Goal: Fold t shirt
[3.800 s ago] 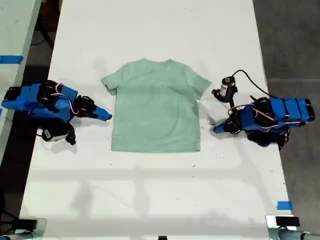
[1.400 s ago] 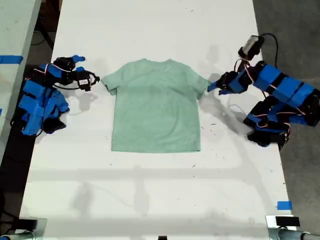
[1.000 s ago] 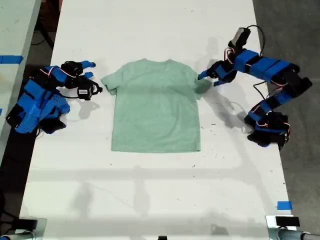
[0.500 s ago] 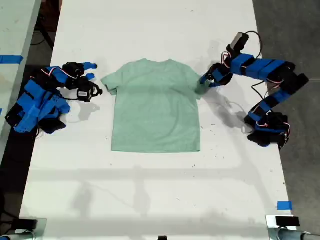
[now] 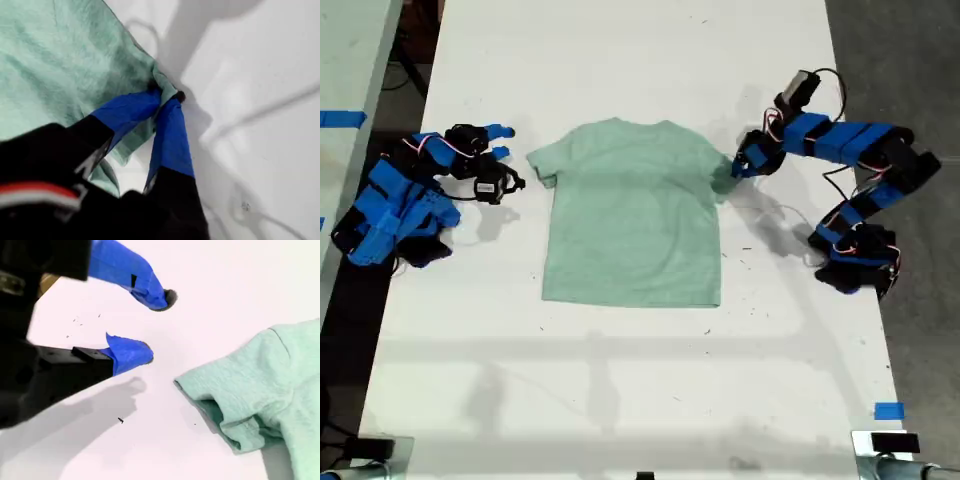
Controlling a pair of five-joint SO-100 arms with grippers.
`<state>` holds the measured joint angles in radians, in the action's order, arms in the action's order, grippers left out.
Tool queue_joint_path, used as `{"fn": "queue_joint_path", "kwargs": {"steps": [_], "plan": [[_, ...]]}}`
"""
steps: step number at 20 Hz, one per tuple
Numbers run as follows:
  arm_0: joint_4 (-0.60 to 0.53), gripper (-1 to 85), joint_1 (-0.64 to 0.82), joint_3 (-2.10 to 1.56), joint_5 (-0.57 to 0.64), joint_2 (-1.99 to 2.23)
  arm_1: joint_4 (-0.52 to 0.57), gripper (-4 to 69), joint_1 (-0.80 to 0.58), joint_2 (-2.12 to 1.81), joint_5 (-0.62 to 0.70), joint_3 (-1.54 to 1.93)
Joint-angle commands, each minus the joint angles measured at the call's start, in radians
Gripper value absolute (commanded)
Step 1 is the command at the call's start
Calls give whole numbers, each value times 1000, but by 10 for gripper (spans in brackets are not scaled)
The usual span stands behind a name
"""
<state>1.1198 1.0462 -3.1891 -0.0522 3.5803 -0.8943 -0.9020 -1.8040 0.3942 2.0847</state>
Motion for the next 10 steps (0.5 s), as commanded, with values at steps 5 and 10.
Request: {"fn": "queue_joint_path", "kwargs": {"steps": [5,10], "plan": [[-8,137,-5,9,-14,6,-298,0,109,94,115,-581],[-8,137,-5,9,-14,6,-371,0,258,420,166,-1065]]}}
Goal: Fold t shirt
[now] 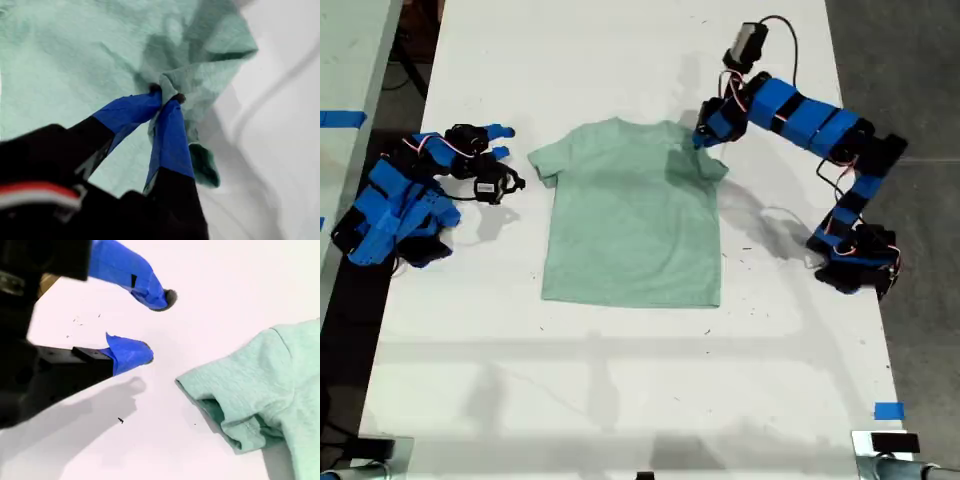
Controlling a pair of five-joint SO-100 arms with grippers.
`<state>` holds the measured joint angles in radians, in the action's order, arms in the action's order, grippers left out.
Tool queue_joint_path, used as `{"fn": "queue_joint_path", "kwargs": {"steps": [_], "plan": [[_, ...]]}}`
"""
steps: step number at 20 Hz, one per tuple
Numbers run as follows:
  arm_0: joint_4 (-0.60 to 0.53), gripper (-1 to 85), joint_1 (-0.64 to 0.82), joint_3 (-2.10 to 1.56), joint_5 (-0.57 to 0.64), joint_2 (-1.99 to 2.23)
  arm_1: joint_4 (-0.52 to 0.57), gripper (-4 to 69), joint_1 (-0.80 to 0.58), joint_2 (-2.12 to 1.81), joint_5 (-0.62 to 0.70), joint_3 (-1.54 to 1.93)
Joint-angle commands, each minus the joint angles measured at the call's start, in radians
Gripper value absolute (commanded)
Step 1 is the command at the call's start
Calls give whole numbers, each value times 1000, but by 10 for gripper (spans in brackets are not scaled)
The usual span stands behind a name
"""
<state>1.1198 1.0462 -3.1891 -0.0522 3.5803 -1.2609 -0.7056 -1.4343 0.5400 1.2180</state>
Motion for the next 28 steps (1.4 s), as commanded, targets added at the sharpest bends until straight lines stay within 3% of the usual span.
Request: {"fn": "queue_joint_path", "kwargs": {"steps": [1,10,11,12,13,16,19,22,24,27,28], "plan": [[-8,137,-5,9,-14,6,-5,0,94,110,23,-267],[-6,137,-5,11,-12,6,173,18,314,334,34,-362],[-6,137,-5,11,-12,6,169,198,324,362,40,-382],[-6,137,-5,11,-12,6,146,322,327,385,46,-417],[-6,137,-5,11,-12,6,137,374,325,379,51,-422],[-6,137,-5,11,-12,6,60,368,301,229,34,-390],[-6,137,-5,11,-14,6,-86,338,235,-80,-46,-291],[-6,137,-9,11,-14,6,-199,312,107,-535,-123,60],[-14,137,-31,14,-21,6,-161,296,78,-879,-80,463],[-21,137,-147,12,-58,6,43,218,224,-1374,-129,1210],[-20,137,-173,11,-58,6,63,191,259,-1600,-166,1427]]}}
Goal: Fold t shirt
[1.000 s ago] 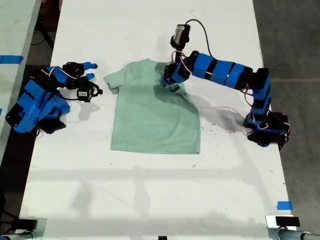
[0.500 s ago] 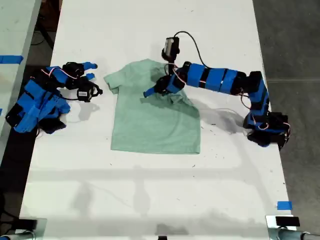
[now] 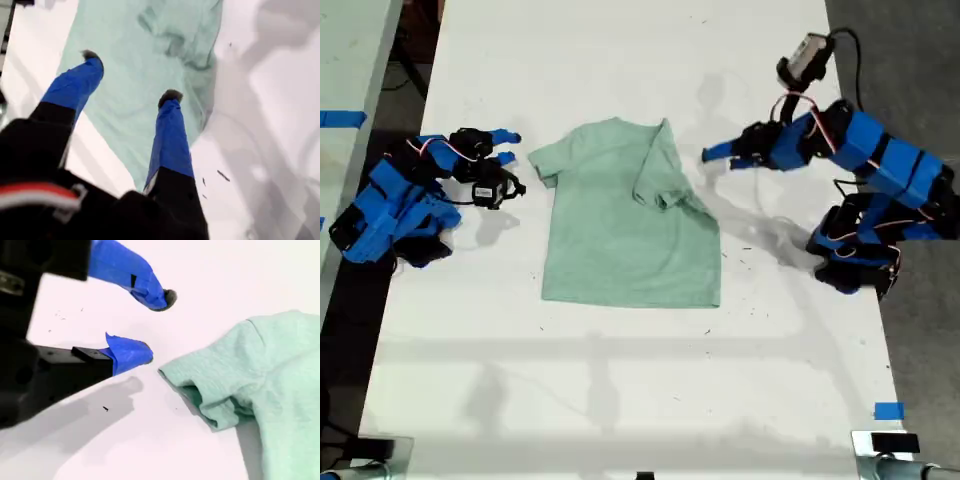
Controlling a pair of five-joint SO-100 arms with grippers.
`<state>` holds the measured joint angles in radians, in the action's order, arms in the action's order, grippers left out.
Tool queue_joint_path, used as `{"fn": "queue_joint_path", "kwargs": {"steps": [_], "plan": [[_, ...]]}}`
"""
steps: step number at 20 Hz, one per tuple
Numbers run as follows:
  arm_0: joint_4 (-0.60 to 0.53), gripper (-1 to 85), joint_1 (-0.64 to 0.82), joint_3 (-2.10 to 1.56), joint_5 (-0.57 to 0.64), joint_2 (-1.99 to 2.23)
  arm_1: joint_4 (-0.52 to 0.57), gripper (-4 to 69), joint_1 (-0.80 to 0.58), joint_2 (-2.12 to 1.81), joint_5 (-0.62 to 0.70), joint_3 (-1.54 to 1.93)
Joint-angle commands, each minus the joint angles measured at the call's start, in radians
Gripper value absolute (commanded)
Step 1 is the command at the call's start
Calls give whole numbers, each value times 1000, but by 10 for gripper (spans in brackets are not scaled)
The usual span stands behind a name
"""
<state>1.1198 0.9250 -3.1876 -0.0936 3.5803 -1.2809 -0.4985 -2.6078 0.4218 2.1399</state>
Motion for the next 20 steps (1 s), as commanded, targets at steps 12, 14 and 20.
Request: {"fn": "queue_joint_path", "kwargs": {"steps": [12,14,20], "plan": [[-32,27,-173,-9,143,6,-118,35,44,-894,-75,934],[-32,15,-170,-9,144,6,-120,18,46,-894,-34,934],[-32,-1,-166,-11,144,6,-120,12,52,-894,-41,936]]}}
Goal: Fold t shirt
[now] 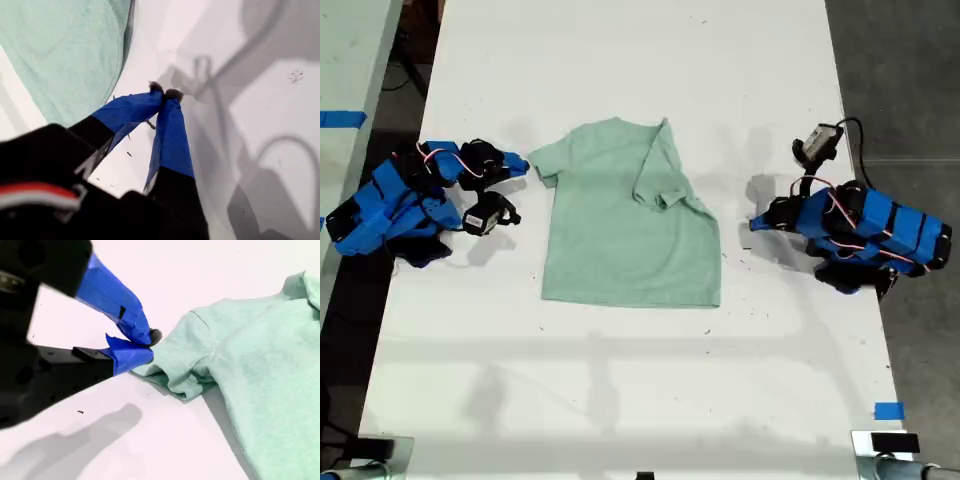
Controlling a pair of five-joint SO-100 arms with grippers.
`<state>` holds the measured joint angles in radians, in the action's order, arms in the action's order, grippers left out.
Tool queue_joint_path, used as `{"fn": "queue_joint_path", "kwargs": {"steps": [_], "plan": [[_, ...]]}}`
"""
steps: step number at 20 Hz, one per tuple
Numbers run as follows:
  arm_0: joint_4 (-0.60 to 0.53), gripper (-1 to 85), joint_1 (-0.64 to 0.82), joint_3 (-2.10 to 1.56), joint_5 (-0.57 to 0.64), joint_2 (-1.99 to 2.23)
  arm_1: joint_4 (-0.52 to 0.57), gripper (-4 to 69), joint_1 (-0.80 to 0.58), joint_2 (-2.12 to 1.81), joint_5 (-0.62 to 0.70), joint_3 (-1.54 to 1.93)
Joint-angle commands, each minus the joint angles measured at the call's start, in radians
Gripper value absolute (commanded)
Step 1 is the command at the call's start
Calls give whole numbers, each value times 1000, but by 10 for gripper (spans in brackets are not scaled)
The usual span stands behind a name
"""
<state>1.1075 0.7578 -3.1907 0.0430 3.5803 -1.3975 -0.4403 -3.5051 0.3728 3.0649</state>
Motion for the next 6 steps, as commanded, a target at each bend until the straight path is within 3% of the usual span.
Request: {"fn": "queue_joint_path", "kwargs": {"steps": [1,6], "plan": [[-20,-1,2,-9,8,6,-3,11,-5,3,12,11],[-20,-1,-17,-11,3,6,-3,11,34,3,0,11]]}}
